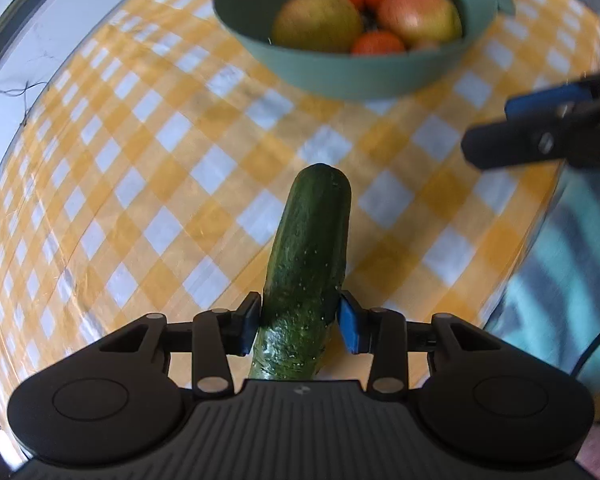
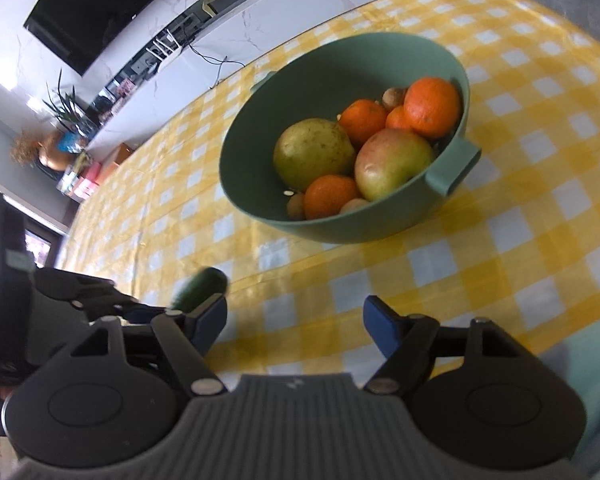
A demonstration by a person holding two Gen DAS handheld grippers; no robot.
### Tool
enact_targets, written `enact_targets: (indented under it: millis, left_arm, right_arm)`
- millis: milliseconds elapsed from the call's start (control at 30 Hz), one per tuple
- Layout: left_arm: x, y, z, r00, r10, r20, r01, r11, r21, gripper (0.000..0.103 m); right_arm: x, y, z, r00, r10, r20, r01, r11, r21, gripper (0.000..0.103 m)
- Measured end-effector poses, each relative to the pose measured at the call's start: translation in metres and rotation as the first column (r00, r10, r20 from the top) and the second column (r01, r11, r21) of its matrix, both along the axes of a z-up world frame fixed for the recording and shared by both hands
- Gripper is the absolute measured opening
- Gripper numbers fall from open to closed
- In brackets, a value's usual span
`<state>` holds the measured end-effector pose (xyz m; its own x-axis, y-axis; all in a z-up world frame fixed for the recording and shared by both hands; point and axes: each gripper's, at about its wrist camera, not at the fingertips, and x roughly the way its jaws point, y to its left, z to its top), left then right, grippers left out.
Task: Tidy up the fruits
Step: 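Carry the cucumber over the colander with the left gripper while the right moves to the sofa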
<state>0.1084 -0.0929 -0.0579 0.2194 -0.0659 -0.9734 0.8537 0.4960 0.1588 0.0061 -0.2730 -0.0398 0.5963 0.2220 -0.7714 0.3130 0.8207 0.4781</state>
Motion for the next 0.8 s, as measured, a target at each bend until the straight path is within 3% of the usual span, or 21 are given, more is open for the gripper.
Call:
enact_targets:
  millis: [300,800]
  left_arm:
    - [-0.003,-0.014,0.036,0.995,0.102,-0.020,-0.104,0.982,-0.159,0.045]
    - [0.009,-0.070,0.115,0.994,0.093,0.049,-0.071,0.940,-0.332,0.044]
  right_arm:
    - [-0.008,-0.019,0.017,1.000,0.017,0.010,-0.016,0.996,-0.088,0.073]
    - [-0.042,-0.090,0.072,0.998,-0.019,0.053,0.031,0.974,-0.226,0.072]
